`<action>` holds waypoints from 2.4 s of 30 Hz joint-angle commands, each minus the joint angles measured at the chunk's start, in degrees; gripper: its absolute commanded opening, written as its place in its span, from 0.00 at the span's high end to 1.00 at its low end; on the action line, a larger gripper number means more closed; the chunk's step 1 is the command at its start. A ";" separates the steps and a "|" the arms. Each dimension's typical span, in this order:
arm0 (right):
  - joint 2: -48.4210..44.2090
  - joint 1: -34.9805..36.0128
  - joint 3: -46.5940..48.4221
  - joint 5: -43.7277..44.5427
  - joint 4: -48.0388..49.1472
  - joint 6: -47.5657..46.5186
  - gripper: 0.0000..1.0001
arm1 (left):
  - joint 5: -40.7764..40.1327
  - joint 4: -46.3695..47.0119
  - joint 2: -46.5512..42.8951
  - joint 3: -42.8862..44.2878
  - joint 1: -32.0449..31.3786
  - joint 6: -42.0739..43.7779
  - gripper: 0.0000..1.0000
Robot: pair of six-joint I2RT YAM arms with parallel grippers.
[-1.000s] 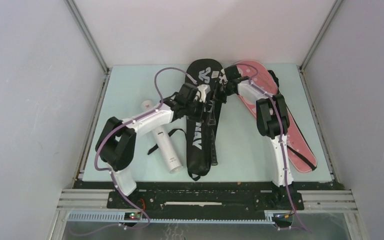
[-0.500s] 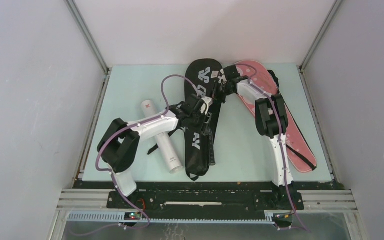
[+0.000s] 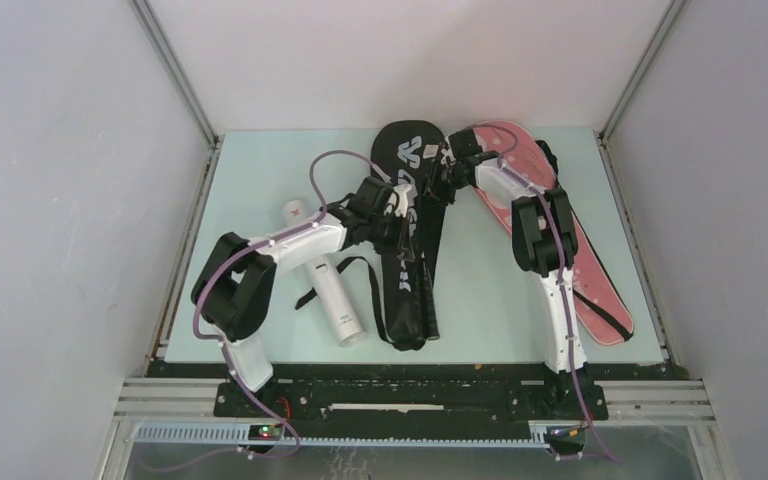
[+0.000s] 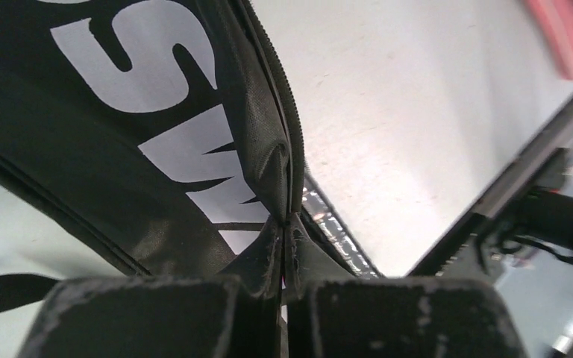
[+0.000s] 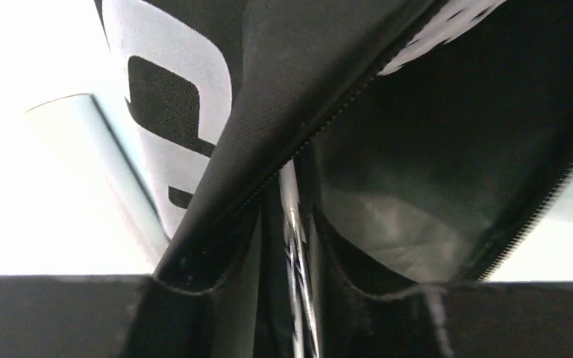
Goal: Pack up the badminton gear
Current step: Place the racket in the racket bag, then pick up the racket bag from the center of the board.
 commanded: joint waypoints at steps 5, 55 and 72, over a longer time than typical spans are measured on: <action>-10.95 -0.33 -3.90 7.09 -0.04 -8.77 0.50 | 13.73 11.20 -3.23 -0.78 3.04 -7.68 1.00; 1.04 -3.78 3.44 14.58 -7.39 -19.00 0.97 | 12.59 12.82 -0.08 -4.27 2.82 -6.37 1.00; -17.39 -4.93 1.52 13.04 -18.30 -32.11 1.00 | 18.80 12.03 2.19 0.29 3.06 -4.92 0.56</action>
